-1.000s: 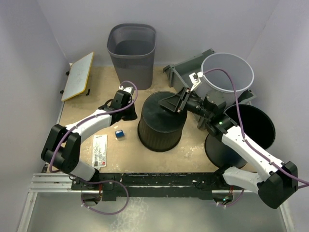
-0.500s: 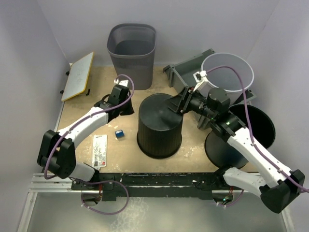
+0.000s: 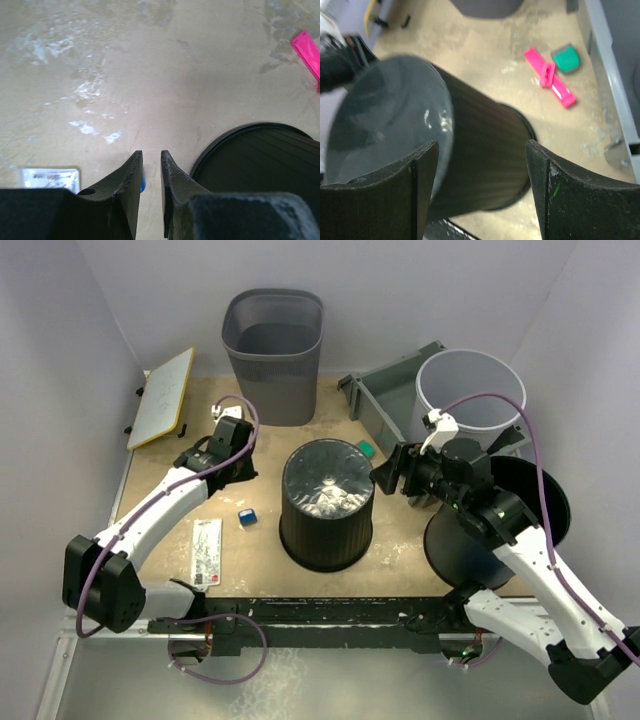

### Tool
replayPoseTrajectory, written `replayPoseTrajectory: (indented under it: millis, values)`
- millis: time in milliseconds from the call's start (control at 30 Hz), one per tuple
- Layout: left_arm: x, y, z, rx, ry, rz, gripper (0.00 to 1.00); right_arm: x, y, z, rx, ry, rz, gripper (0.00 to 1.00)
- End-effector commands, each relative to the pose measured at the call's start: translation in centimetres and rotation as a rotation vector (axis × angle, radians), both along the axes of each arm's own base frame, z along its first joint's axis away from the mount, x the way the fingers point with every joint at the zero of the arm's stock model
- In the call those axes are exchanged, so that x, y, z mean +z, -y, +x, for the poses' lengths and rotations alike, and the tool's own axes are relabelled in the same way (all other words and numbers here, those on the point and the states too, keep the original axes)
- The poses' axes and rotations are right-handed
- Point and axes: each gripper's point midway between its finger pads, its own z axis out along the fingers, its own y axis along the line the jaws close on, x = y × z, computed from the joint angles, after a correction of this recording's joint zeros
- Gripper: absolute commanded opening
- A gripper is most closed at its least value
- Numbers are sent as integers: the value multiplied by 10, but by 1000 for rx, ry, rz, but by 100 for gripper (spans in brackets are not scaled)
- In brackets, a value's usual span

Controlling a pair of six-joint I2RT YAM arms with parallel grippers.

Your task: Turn the large container upside down

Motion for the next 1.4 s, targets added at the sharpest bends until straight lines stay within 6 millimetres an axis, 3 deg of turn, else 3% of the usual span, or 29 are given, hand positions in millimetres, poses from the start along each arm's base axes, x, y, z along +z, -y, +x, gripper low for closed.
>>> replayPoseTrajectory:
  millis: [0,167,233,300,533,667,800,900,1033,1200,1267,1367]
  values:
    - [26,-22,-4,72,47,-5,20,-9,-16,-32,201,-18,7,75]
    - [62,-39,-12,111,99,11,22,-1,-55,-52,427,-19,154,78]
    - [82,-44,-14,122,127,10,22,-10,-67,-50,459,-54,203,79]
    - [96,-44,-18,114,140,-4,23,-4,-80,-46,493,-45,269,79]
    - [156,-28,-28,56,288,-159,24,21,-113,-2,472,18,429,78]
    - [186,-23,-33,8,368,-205,26,26,-122,21,442,15,410,78]
    - [180,-31,-36,24,337,-154,27,31,-106,26,390,62,283,81]
    - [171,-30,-37,21,310,-153,27,29,-84,17,339,83,195,84]
    - [191,-29,-37,17,370,-181,27,10,-45,4,249,80,39,86]
    - [228,-18,-30,-38,441,-219,29,-33,-10,-11,196,12,-140,86]
    - [234,-12,-24,-60,446,-231,29,-47,-12,-19,235,-29,-152,85]
    - [234,-8,-13,-54,445,-229,29,-52,-37,-30,348,-20,-28,85]
